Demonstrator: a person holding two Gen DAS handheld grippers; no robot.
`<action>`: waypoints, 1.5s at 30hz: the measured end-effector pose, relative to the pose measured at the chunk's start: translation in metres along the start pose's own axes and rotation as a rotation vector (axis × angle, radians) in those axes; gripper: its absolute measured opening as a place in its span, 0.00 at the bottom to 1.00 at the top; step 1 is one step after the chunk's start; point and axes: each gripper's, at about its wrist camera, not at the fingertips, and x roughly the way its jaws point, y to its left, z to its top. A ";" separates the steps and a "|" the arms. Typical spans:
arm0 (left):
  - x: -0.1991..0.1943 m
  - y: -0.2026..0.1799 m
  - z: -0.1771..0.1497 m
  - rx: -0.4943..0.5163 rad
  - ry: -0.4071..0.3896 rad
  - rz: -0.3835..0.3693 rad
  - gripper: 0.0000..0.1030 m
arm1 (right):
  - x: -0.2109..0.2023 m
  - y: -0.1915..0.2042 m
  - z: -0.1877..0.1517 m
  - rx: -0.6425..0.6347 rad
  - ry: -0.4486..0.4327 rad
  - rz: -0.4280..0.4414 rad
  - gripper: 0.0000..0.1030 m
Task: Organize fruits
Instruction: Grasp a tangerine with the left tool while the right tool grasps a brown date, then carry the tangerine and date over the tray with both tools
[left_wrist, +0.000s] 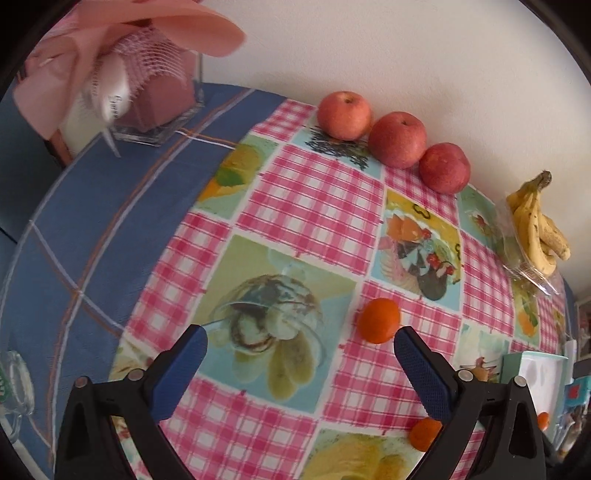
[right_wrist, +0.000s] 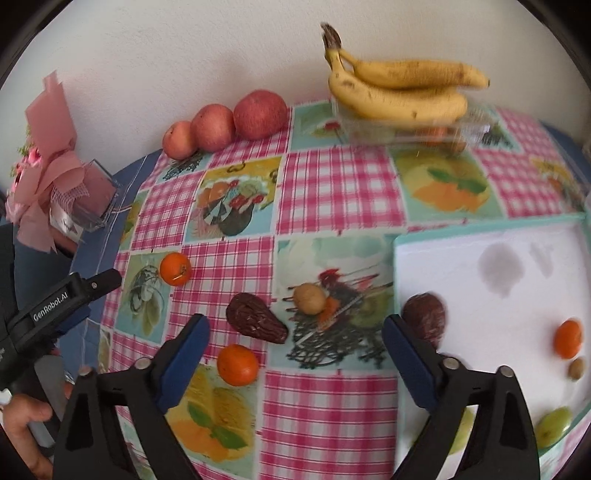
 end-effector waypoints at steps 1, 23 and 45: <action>0.003 -0.003 0.000 0.009 0.003 -0.014 0.99 | 0.004 0.002 -0.001 0.014 0.006 0.000 0.90; 0.047 -0.037 -0.001 0.082 0.048 -0.190 0.65 | 0.052 0.022 -0.008 0.100 0.038 -0.010 0.62; 0.005 -0.026 -0.003 0.053 0.018 -0.133 0.34 | 0.028 0.014 -0.009 0.129 -0.009 0.032 0.54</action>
